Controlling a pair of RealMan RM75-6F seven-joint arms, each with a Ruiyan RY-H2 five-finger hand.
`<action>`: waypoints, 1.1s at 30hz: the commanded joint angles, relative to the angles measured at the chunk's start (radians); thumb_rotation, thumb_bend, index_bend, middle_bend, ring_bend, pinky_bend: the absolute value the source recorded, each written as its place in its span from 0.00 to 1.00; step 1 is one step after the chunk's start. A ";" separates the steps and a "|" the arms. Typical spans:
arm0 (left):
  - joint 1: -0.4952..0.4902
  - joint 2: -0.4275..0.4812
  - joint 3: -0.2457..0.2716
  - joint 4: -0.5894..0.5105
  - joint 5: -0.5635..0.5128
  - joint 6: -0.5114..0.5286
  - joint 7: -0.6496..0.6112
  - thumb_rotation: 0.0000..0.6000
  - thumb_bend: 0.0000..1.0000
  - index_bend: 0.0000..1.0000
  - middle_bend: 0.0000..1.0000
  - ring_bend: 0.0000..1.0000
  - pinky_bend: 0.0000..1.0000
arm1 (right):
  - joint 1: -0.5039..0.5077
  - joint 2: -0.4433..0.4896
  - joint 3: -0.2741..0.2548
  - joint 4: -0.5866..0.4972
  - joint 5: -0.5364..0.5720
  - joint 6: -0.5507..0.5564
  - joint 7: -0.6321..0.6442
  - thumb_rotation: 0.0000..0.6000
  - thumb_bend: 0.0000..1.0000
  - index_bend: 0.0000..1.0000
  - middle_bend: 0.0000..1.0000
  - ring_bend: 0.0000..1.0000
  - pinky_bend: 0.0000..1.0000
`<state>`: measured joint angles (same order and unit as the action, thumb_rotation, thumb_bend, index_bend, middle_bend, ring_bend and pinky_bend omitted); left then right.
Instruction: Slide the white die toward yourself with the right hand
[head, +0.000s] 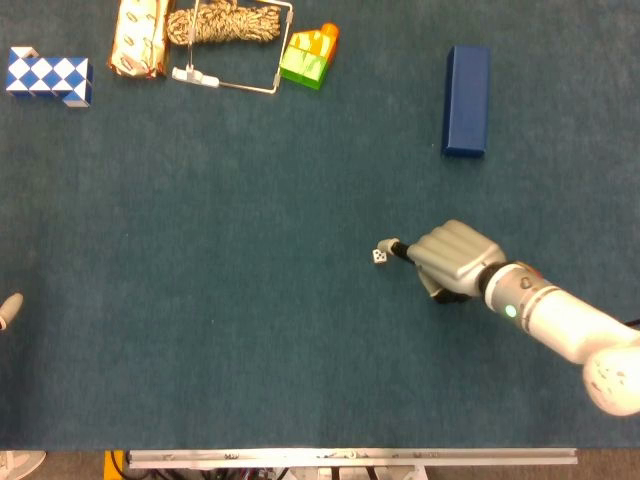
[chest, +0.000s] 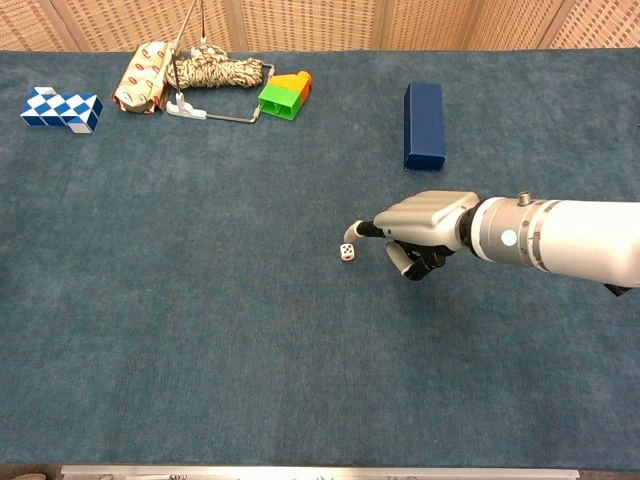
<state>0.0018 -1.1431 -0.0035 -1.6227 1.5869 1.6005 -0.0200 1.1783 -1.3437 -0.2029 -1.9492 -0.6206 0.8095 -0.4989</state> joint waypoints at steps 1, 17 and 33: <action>-0.001 0.000 -0.002 -0.001 -0.002 0.000 0.001 1.00 0.13 0.26 0.28 0.32 0.25 | -0.032 0.040 0.003 -0.027 -0.037 0.043 0.016 1.00 1.00 0.11 1.00 1.00 1.00; -0.020 -0.009 -0.025 0.011 -0.028 -0.021 -0.001 1.00 0.13 0.26 0.28 0.32 0.25 | -0.446 0.190 -0.004 -0.017 -0.420 0.570 0.183 1.00 0.48 0.11 0.70 0.75 0.98; -0.019 -0.014 -0.018 0.011 0.000 0.000 0.010 1.00 0.13 0.26 0.28 0.32 0.25 | -0.817 0.214 -0.021 0.117 -0.678 0.875 0.261 1.00 0.38 0.11 0.47 0.49 0.72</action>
<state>-0.0179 -1.1584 -0.0237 -1.6101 1.5840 1.5983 -0.0122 0.3902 -1.1365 -0.2172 -1.8449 -1.2795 1.6712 -0.2437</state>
